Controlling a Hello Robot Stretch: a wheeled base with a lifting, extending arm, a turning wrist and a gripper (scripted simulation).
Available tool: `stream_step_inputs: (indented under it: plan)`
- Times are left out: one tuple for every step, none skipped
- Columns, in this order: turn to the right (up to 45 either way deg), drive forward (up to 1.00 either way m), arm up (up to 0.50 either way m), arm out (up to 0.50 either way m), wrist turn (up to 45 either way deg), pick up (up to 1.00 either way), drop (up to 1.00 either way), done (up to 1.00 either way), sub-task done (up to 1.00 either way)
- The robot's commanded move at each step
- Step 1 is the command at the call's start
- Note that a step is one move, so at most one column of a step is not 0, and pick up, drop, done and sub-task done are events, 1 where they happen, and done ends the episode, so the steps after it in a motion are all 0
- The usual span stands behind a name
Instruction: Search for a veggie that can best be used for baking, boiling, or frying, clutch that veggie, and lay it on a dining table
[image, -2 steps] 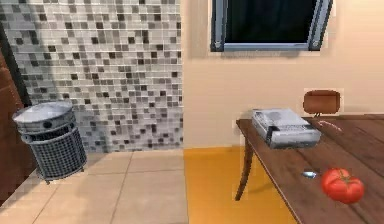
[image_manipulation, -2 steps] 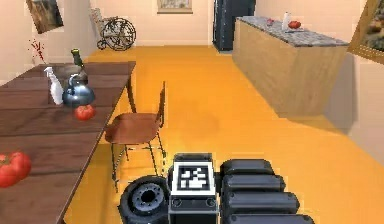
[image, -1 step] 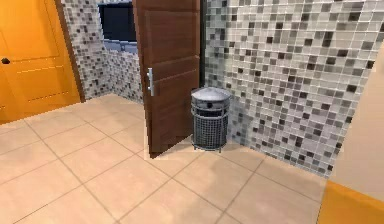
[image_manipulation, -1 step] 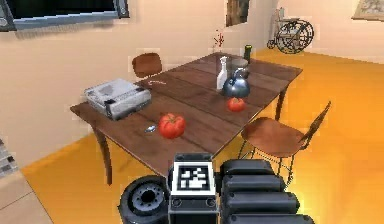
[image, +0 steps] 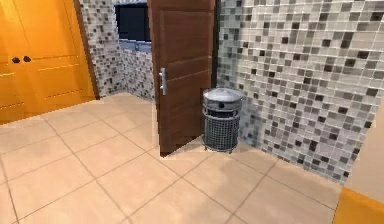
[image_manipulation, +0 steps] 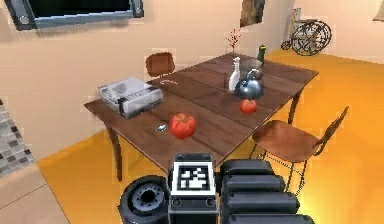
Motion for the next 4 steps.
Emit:
stream_step_inputs:
  plan:
    - [0.0,0.20,0.00,0.00,0.0,0.00,0.00,0.00,0.00]
    - [39.0,0.00,0.00,0.00,0.0,0.00,0.00,0.00,0.00]
    - [0.0,1.00,0.00,0.00,0.0,0.00,0.00,0.00,0.00]
    - [6.0,0.00,0.00,0.00,0.0,0.00,0.00,0.00,0.00]
